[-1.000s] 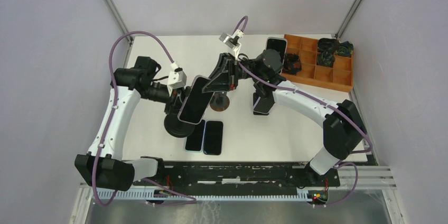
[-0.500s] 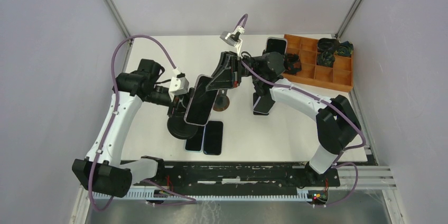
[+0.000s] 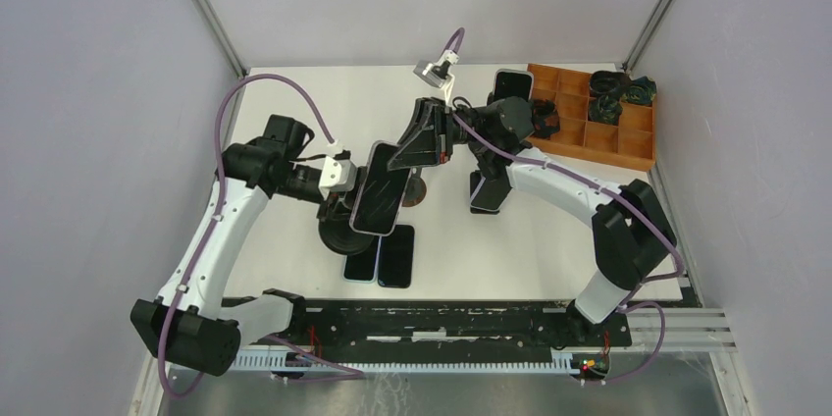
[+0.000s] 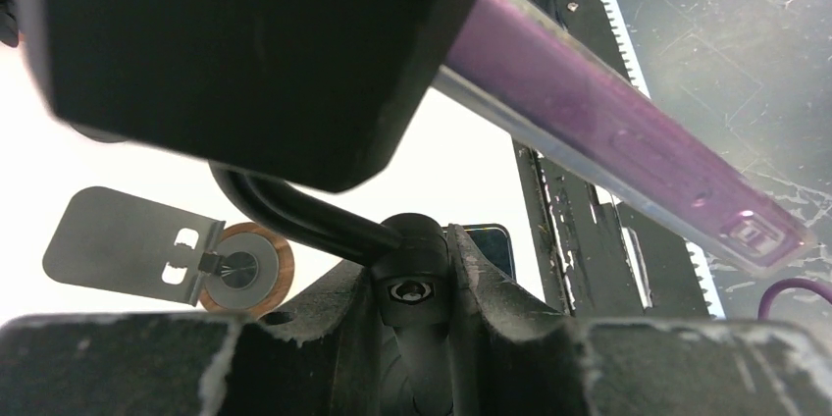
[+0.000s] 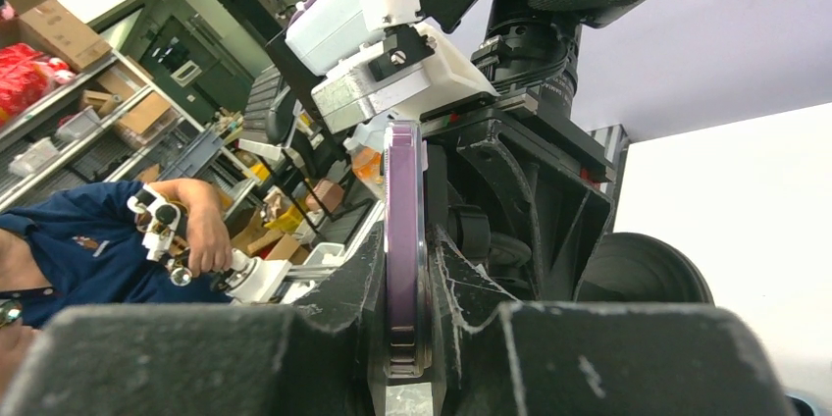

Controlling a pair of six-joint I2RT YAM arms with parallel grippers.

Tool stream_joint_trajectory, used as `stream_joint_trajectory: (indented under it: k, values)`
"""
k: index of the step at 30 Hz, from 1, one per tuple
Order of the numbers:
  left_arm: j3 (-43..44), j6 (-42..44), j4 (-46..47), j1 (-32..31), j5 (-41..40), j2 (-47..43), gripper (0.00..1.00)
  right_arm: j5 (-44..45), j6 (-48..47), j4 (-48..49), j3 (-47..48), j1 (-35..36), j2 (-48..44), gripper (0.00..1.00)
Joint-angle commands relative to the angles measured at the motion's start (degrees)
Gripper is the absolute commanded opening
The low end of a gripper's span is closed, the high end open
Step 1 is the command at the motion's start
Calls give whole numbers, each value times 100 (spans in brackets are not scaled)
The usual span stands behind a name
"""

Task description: Remove the phone from the phone stand

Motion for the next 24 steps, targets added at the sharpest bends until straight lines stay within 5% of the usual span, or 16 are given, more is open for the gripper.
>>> stream_joint_trajectory:
  k: [1,24]
  values:
    - [-214,462,-959,-134,-690,-201,2,1591,-681,361,200,-559,-921,0]
    - [-467,670,-959,-263,-1019,-474,2,1798,-676,348,53,-886,-1116,0]
